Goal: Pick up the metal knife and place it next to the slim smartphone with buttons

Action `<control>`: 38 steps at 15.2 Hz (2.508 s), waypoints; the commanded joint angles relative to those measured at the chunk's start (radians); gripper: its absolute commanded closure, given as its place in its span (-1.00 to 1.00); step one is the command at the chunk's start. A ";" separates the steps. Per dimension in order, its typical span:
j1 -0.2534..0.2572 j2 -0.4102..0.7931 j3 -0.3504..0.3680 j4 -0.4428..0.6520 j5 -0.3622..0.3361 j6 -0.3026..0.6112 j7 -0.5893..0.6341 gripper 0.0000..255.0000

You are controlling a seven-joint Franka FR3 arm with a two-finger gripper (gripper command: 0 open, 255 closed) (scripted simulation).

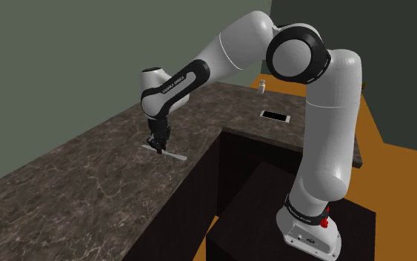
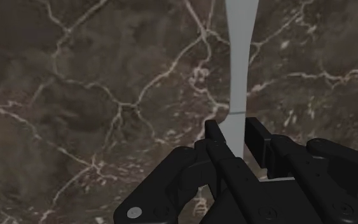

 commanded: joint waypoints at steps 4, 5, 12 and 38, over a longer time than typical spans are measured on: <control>0.001 0.004 0.002 0.000 0.000 0.001 0.000 1.00; 0.001 0.004 0.001 0.000 0.000 0.001 0.000 1.00; 0.000 -0.032 0.002 0.025 0.001 -0.060 0.002 1.00; -0.198 -0.238 -0.168 -0.101 0.011 -0.164 -0.363 1.00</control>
